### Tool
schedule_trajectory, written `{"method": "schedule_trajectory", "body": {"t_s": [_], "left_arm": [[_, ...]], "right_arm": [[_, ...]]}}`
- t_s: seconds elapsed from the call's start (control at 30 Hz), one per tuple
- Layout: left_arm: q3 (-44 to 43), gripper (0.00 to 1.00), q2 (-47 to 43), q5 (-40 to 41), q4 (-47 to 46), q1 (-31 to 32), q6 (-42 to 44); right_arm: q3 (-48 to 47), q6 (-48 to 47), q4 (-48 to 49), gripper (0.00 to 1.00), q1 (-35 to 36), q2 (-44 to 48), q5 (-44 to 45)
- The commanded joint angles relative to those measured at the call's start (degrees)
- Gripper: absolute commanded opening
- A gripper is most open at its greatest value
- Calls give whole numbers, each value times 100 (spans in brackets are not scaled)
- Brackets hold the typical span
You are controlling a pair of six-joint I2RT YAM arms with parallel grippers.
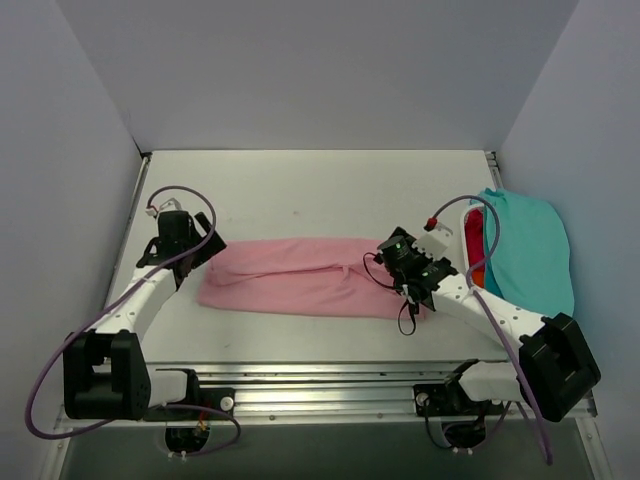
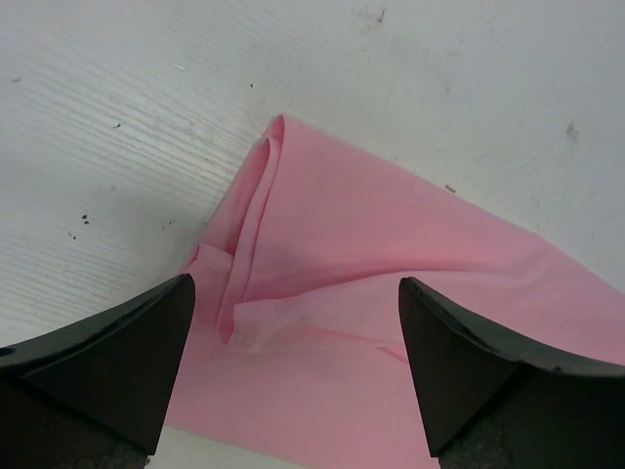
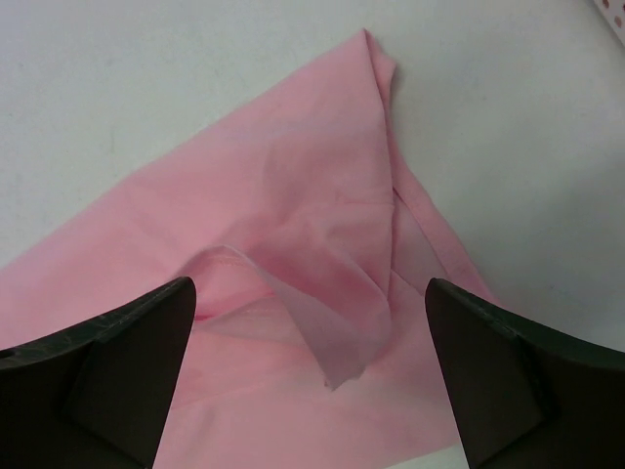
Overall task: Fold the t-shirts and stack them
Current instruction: Fold the other side of the tshirt into a rectangle
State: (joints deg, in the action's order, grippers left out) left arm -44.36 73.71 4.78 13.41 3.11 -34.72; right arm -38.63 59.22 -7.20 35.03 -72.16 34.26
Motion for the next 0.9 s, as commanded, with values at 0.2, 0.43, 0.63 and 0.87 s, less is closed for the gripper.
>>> {"method": "schedule_trajectory", "body": {"t_s": [0.2,0.43,0.63,0.87], "left_arm": [[-670,94,257,261,-321,5,53],[-645,94,750,164,-585,5,264],[-547,94,671,164,-647,-4,387],[-530,94,565,102,-673,-4,378]], "right_arm": [[-1127,-366,104,100,13,-516,941],[-1428,-457,667,6,-355,-1809,539],[-1498,-464,966,0,-558,-2338,327],[-1288,-386,783,0,-409,-1935,300]]}}
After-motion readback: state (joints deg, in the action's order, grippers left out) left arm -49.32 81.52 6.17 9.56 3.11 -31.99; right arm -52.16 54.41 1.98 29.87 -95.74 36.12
